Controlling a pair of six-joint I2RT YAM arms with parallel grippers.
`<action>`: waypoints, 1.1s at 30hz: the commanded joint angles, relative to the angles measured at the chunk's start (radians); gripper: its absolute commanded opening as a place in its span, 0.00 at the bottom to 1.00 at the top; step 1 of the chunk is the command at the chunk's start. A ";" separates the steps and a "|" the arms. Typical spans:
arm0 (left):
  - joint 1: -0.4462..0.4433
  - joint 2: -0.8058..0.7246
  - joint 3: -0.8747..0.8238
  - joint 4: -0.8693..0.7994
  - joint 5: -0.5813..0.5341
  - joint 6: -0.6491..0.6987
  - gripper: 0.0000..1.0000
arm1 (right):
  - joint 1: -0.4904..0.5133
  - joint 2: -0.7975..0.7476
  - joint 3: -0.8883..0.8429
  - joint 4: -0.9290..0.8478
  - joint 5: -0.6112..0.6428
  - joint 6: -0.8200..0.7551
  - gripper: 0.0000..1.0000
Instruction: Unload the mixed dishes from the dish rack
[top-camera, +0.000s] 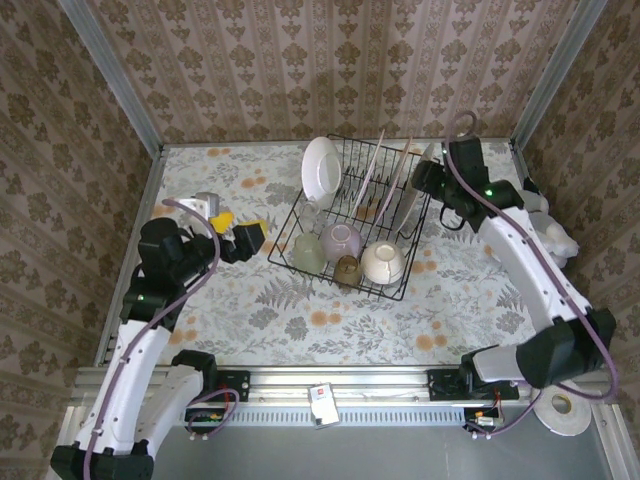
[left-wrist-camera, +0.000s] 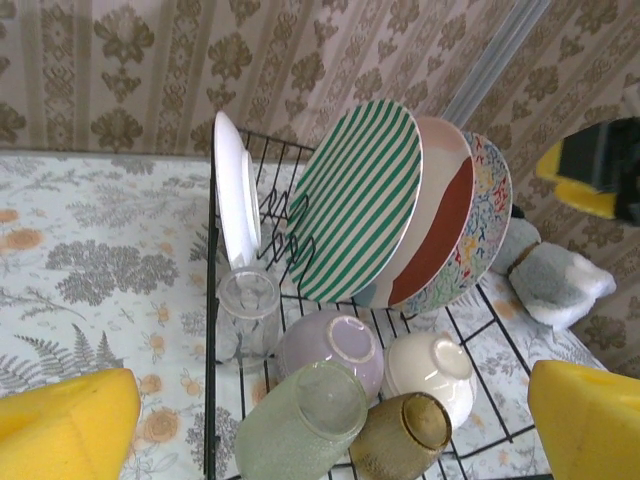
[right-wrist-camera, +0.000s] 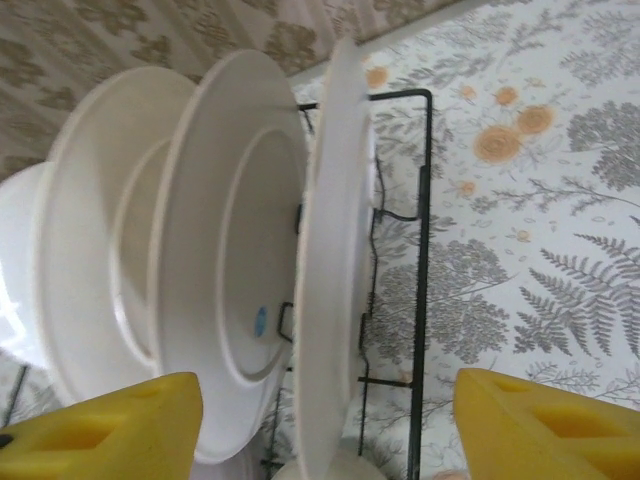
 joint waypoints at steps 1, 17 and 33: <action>-0.007 -0.015 -0.012 0.024 -0.026 -0.030 1.00 | 0.015 0.066 0.044 -0.044 0.068 0.037 0.64; -0.006 0.002 -0.022 0.006 -0.048 -0.031 1.00 | 0.052 0.176 0.108 -0.058 0.195 0.129 0.33; -0.006 0.002 -0.019 0.009 -0.032 -0.035 1.00 | 0.100 0.267 0.194 -0.104 0.260 0.155 0.08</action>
